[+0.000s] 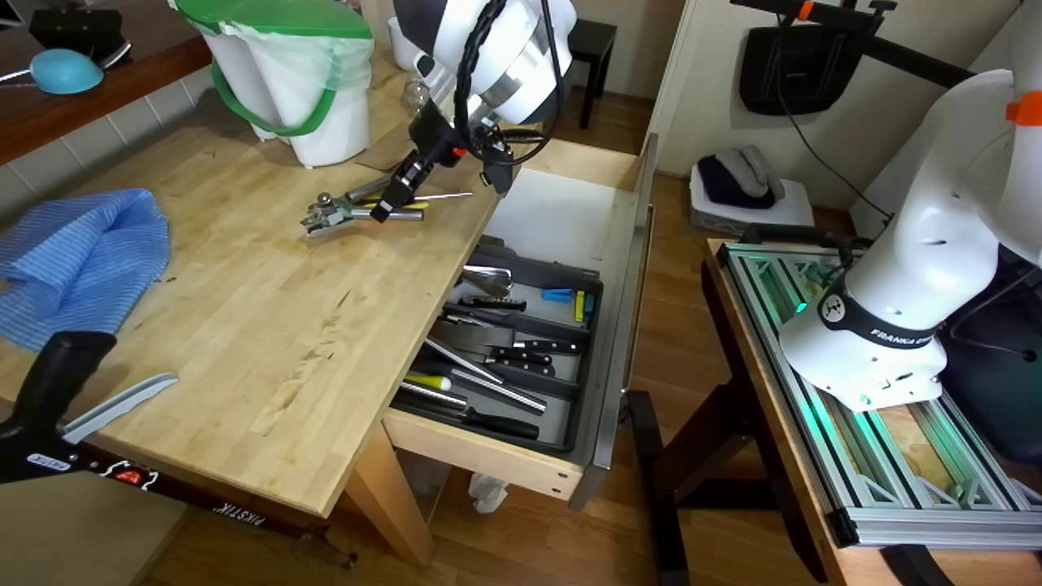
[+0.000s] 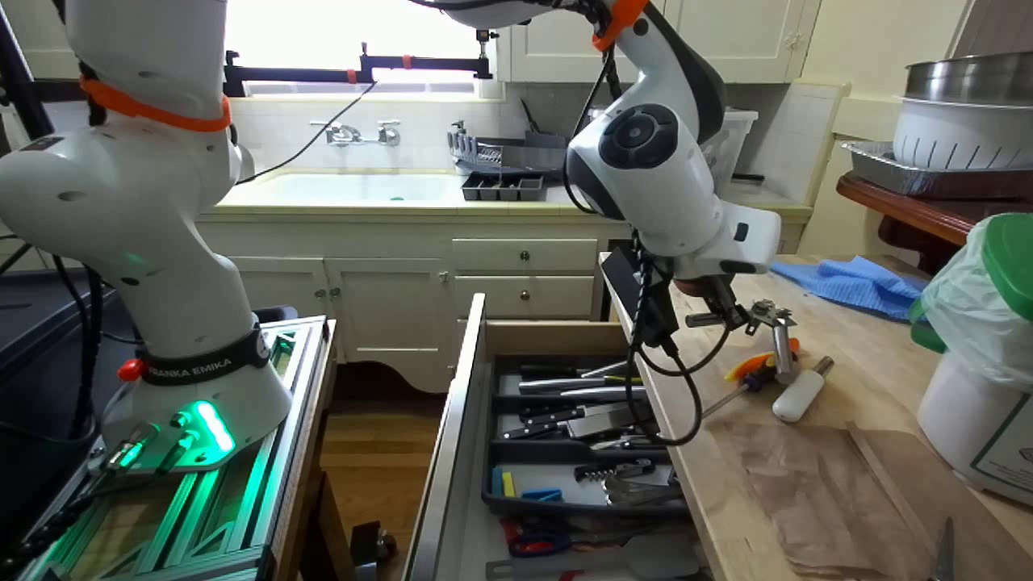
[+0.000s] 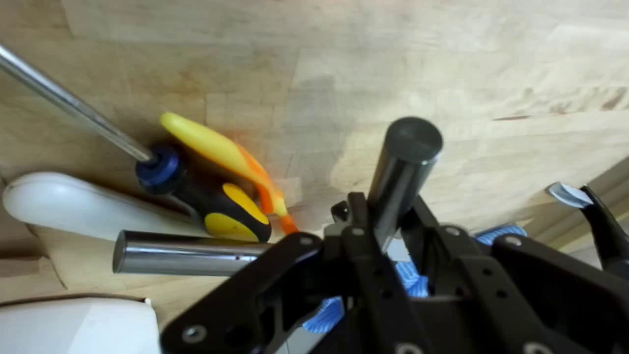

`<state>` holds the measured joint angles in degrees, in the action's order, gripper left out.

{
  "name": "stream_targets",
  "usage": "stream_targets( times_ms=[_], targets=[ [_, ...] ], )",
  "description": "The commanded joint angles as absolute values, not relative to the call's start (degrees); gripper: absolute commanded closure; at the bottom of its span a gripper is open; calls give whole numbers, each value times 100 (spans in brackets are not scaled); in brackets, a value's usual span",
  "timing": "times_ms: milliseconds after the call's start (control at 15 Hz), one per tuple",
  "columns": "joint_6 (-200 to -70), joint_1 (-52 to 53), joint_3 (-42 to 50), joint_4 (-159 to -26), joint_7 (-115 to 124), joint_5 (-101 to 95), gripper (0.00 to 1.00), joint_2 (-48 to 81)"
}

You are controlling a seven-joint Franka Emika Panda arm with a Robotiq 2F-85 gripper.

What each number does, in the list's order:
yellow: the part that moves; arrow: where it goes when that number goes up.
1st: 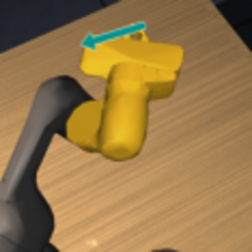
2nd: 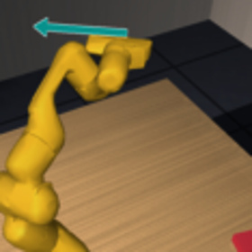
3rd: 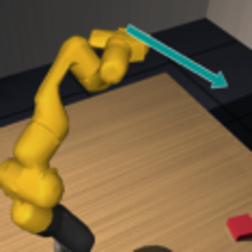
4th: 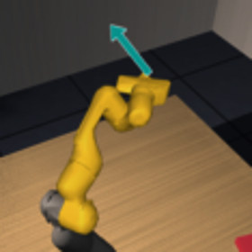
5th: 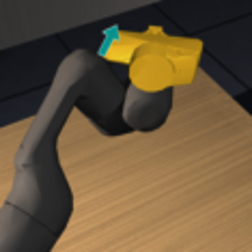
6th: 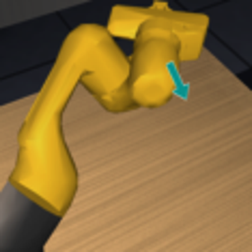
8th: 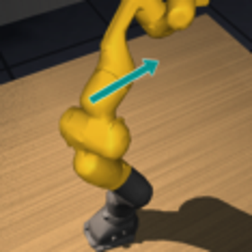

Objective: Remove the can opener from the open drawer.

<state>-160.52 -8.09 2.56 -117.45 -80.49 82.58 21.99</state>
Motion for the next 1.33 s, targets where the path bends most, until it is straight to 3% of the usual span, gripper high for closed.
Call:
stream_targets(
  times_ms=[0, 600, 1267],
  targets=[
    [-17020, -494, 232, -11332, -8504, 8122, 94, 2666],
    [-17554, -358, -26, -10555, -10357, 8018, 94, 3157],
    [-16730, -769, -343, -10314, -11058, 8391, 94, 3432]
  ],
)
